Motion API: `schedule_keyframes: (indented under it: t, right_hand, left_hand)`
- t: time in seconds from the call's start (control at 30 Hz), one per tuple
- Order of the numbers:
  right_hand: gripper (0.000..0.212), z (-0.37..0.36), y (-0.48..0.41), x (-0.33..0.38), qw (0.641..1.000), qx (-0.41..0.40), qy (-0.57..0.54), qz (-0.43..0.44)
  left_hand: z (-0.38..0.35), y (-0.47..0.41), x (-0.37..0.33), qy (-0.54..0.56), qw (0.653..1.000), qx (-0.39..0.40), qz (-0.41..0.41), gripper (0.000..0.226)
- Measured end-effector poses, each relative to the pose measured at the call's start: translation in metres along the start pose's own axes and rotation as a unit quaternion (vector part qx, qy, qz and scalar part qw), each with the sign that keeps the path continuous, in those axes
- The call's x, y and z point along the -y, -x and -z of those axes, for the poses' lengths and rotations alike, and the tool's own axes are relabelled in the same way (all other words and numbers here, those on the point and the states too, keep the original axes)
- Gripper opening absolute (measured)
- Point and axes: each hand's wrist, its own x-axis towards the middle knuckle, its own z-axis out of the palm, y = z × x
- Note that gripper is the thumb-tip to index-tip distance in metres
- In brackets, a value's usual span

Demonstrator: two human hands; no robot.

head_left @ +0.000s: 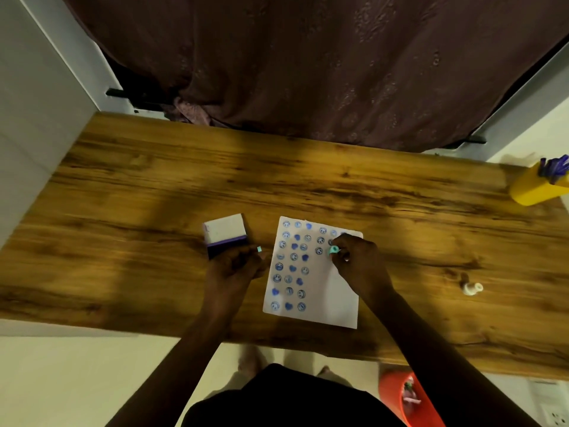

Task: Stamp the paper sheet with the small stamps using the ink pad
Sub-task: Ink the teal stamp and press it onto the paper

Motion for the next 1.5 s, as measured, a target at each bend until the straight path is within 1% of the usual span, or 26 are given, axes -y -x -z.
schedule_keyframes:
  t: [0.2,0.33,0.53,0.63,0.8,0.9,0.97,1.0,1.03,1.1,1.13,1.2,1.27,1.4,1.5]
  right_hand:
    - [0.026,-0.004,-0.003,0.000,1.000,0.000,-0.008,-0.004]
    - [0.032,-0.006,-0.003,0.000,1.000,0.005,-0.001,-0.013]
    - [0.027,-0.002,-0.007,0.006,0.999,0.007,0.046,0.005]
    - [0.028,0.000,-0.008,0.009,0.998,0.012,0.063,0.002]
    - [0.028,0.006,-0.013,0.009,0.998,0.015,0.053,0.005]
    - [0.025,0.015,-0.016,0.008,1.000,0.007,0.010,-0.014]
    - [0.026,0.026,-0.015,0.007,0.999,-0.018,-0.030,-0.033]
    - [0.027,0.032,-0.013,0.006,0.995,-0.034,-0.071,-0.053]
    - [0.028,0.039,-0.010,0.005,0.987,-0.044,-0.135,-0.081]
    - [0.028,0.054,0.001,0.004,0.949,-0.039,-0.288,-0.125]
    - [0.027,0.060,0.009,0.003,0.927,-0.025,-0.351,-0.133]
    - [0.023,0.070,0.025,0.002,0.895,0.004,-0.429,-0.125]
    - [0.020,0.076,0.040,0.002,0.883,0.024,-0.456,-0.108]
    - [0.023,0.078,0.062,-0.006,0.890,0.046,-0.446,-0.082]
    - [0.025,0.081,0.072,-0.013,0.887,0.054,-0.452,-0.076]
  left_hand:
    - [-0.001,-0.001,0.000,0.005,1.000,-0.004,0.002,0.018]
    - [-0.002,-0.002,0.001,-0.008,1.000,-0.003,0.002,0.017]
    - [-0.011,0.001,0.002,-0.037,0.999,0.002,0.004,0.021]
    - [-0.017,0.003,0.000,-0.041,0.999,0.014,0.000,0.021]
    - [-0.027,0.004,-0.001,-0.059,0.998,0.026,0.009,0.014]
    - [-0.034,0.006,-0.002,-0.070,0.997,0.035,0.018,0.022]
    - [-0.038,0.007,-0.003,-0.057,0.997,0.044,0.028,0.024]
    - [-0.041,0.008,-0.004,-0.052,0.997,0.051,0.031,0.025]
    - [-0.044,0.009,-0.004,-0.051,0.996,0.060,0.033,0.027]
    - [-0.052,0.011,-0.006,-0.061,0.995,0.075,0.034,0.032]
    - [-0.056,0.012,-0.007,-0.061,0.994,0.084,0.039,0.034]
    - [-0.066,0.015,-0.008,-0.055,0.992,0.103,0.049,0.034]
    - [-0.075,0.019,-0.010,-0.060,0.989,0.125,0.044,0.032]
    - [-0.092,0.026,-0.011,-0.056,0.982,0.180,0.026,0.030]
    - [-0.103,0.031,-0.012,-0.053,0.976,0.212,0.013,0.032]
